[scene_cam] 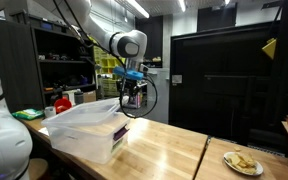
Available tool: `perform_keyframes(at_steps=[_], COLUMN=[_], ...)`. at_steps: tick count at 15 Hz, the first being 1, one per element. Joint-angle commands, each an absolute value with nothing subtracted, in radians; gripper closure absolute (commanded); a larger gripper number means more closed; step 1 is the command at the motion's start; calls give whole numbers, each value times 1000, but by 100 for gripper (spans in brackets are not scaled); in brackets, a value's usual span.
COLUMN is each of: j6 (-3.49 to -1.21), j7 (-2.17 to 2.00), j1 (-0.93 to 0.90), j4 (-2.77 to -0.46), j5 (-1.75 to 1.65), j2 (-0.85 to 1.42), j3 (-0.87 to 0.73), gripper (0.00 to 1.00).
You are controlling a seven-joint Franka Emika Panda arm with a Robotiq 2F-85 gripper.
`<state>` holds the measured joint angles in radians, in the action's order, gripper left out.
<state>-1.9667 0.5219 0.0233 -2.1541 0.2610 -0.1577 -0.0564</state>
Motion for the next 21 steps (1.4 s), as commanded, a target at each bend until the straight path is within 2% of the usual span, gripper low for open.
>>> perform_keyframes(at_steps=[1, 9, 21], j6=[-1818, -1538, -1483], j7=[563, 611, 608], j1=[18, 28, 39], j4=[-2106, -1999, -2021], j5=[295, 350, 353], j2=[-186, -137, -172], j3=[-90, -120, -120], gripper=[81, 81, 81])
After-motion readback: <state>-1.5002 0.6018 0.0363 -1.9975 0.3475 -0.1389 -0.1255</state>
